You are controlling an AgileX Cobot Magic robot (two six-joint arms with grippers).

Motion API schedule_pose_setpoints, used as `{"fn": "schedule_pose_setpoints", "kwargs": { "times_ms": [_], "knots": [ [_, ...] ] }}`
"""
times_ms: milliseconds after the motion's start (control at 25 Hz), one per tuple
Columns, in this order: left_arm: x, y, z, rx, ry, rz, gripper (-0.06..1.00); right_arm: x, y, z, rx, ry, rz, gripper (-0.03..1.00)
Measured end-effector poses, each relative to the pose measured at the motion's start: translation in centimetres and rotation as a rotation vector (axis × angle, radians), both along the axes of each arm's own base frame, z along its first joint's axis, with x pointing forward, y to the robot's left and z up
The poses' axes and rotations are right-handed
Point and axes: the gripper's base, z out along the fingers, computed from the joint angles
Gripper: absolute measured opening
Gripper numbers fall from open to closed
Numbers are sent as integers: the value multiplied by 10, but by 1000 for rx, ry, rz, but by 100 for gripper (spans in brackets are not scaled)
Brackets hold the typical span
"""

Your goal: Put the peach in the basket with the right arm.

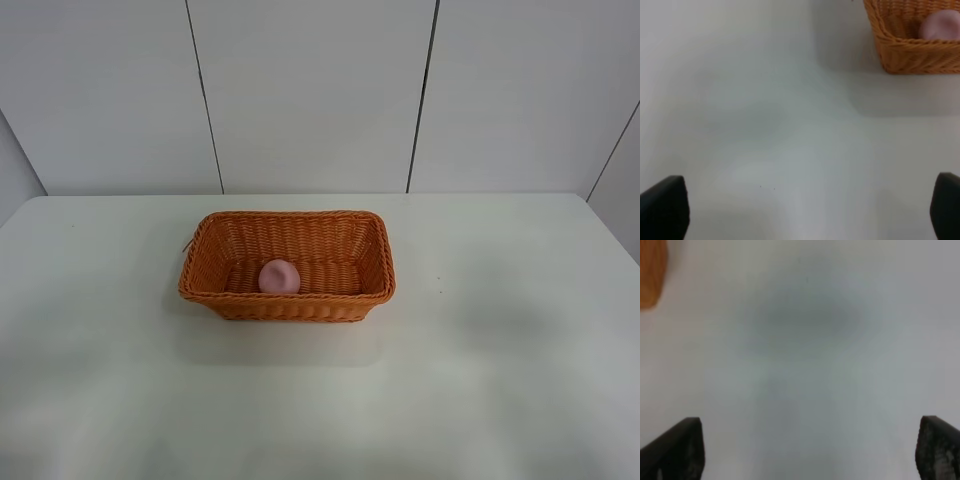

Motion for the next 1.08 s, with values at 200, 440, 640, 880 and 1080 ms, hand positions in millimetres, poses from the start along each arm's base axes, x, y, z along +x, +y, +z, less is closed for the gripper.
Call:
{"fn": "schedule_pose_setpoints", "kwargs": {
  "times_ms": [200, 440, 640, 880, 1080],
  "knots": [
    [0, 0, 0, 0, 0, 0, 99, -27, -2, -7, 13, -154, 1, 65],
    [0, 0, 0, 0, 0, 0, 99, -44, -3, -6, 23, -277, 1, 65],
    [0, 0, 0, 1, 0, 1, 99, -44, -3, -6, 27, -277, 7, 65],
    [0, 0, 0, 2, 0, 1, 99, -44, -3, -6, 27, -277, 7, 65],
    [0, 0, 0, 2, 0, 1, 99, -44, -3, -6, 27, -276, 7, 65]
  ]
}}
